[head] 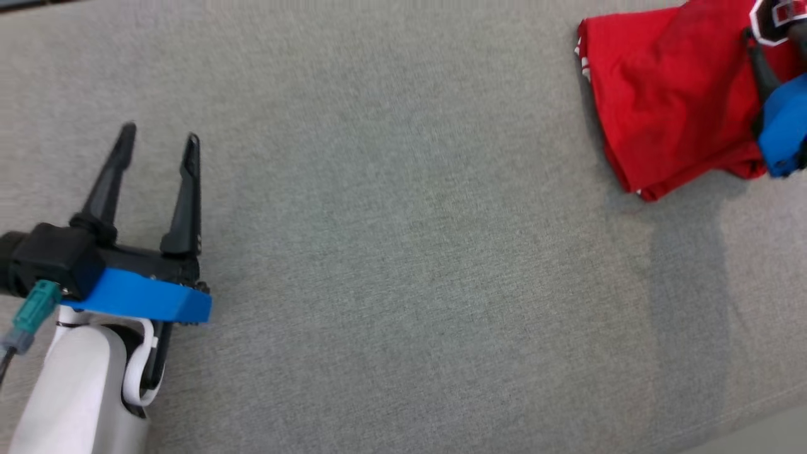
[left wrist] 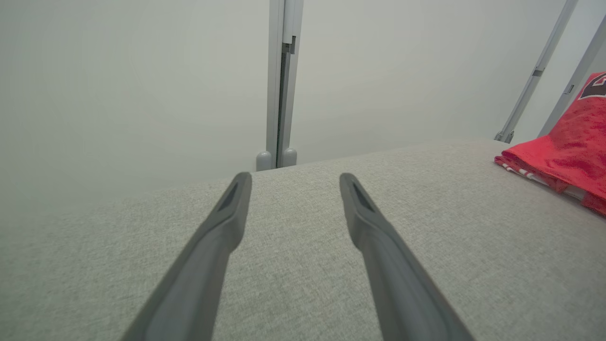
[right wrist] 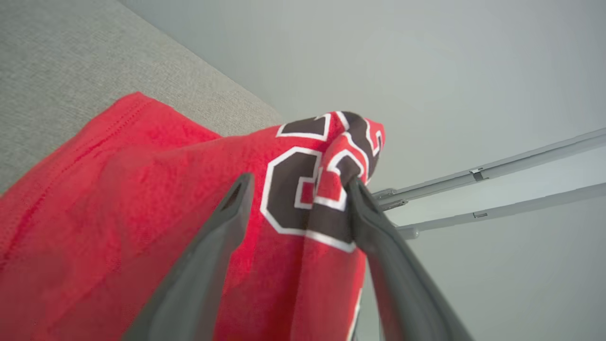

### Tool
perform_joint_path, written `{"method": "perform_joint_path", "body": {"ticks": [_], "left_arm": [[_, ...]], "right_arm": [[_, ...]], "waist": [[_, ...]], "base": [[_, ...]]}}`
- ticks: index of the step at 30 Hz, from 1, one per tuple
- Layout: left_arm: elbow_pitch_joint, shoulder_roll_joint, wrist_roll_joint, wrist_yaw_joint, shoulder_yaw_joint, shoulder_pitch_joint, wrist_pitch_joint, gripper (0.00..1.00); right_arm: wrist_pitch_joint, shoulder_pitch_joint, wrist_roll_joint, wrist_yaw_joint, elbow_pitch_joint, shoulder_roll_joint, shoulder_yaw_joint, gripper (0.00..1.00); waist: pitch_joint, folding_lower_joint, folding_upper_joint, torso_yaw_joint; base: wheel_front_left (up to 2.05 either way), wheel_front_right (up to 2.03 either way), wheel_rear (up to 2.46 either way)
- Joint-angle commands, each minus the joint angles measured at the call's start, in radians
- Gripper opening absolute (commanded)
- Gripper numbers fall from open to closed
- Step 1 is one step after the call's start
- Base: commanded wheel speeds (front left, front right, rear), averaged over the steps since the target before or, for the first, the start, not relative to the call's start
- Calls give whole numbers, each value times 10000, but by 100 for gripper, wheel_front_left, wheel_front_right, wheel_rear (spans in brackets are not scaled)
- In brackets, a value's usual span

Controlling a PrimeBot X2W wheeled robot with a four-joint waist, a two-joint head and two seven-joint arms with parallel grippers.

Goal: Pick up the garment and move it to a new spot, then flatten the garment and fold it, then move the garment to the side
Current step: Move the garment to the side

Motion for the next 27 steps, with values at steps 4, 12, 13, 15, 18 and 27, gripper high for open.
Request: {"method": "perform_joint_path", "body": {"ticks": [4, 12, 13, 15, 18, 27], "left_arm": [[699, -383, -296, 82, -36, 474, -418, 100], [1457, -925, -655, 180, 136, 1282, -875, 100], [1512, -973, -689, 226, 210, 1412, -911, 100], [1577, -1106, -761, 247, 309, 1653, -948, 100], [1666, -1187, -798, 269, 519, 1968, -996, 100], [1589, -1605, -516, 177, 1163, 3114, -1011, 100]], "right_arm": [[-709, 913, 497, -3, -135, 384, -47, 100], [-1588, 3032, 2049, -1, -1144, 969, -848, 100], [-1669, 3448, 2354, 0, -1399, 1090, -945, 100], [-1849, 4240, 2804, -3, -1972, 1283, -1249, 100], [-1999, 5513, 3280, 0, -2840, 1790, -1848, 100], [-1905, 8489, 2955, 0, -5320, 3815, -3242, 100]], "waist": [[-1221, -1, 0, 49], [-2866, -1, 0, 565], [-3036, -1, 0, 638], [-3329, -1, 0, 820], [-3640, -1, 0, 1105], [-4491, -1, 0, 1869]], "base": [[0, 0, 0], [0, 0, 0], [0, 0, 0], [0, 0, 0], [0, 0, 0], [0, 0, 0]]}}
